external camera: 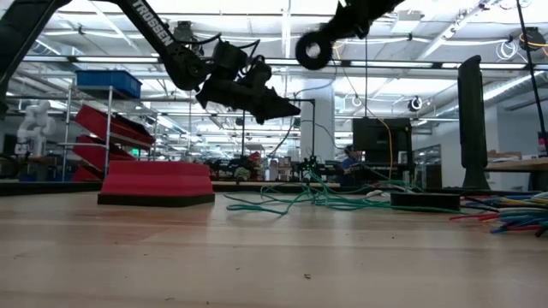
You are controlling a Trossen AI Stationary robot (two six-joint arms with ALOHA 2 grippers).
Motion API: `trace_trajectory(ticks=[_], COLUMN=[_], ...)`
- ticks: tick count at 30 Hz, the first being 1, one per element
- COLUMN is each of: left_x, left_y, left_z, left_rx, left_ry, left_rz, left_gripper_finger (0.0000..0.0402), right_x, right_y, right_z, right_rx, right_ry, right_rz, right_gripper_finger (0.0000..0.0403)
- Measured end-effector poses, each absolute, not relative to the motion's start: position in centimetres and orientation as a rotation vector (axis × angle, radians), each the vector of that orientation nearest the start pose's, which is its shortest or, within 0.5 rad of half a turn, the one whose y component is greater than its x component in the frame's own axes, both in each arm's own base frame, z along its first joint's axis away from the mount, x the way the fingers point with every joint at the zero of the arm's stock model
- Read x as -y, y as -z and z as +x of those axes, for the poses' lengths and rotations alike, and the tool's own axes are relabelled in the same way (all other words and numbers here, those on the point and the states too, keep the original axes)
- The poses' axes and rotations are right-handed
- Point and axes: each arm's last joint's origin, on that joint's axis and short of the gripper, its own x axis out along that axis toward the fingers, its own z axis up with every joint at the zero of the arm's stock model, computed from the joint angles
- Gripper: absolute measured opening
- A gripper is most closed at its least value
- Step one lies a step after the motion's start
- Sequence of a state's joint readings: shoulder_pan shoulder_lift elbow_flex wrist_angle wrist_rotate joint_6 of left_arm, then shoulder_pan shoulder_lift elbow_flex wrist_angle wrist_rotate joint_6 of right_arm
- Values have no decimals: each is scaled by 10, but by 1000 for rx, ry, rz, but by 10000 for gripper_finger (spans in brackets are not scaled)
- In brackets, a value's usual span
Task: Coiling cords
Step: Coil the green wire cable on the spool
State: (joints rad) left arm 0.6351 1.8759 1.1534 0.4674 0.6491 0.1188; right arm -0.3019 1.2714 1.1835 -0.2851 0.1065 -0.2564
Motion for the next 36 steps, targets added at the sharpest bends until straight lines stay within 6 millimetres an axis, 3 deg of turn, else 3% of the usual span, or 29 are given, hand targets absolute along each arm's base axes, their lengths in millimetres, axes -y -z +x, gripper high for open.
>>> trace_trajectory(ticks=[12, 23, 30, 36], left_x=[-233, -233, -233, -233], left_y=[-210, -209, -208, -208], left_z=[337, 336, 336, 336], left_rx=[-251, -267, -274, -276], left_ry=[17, 4, 4, 1], left_rz=[-73, -83, -96, -123], left_gripper_finger=[0, 0, 0, 0], right_x=[93, 95, 95, 99], right_y=[-339, -328, -326, -309], right_z=[253, 243, 244, 258], right_rx=[-690, -831, -837, -903], right_ry=[430, 366, 345, 302], right_rz=[-232, -199, -192, -175], right_gripper_finger=[0, 0, 0, 0])
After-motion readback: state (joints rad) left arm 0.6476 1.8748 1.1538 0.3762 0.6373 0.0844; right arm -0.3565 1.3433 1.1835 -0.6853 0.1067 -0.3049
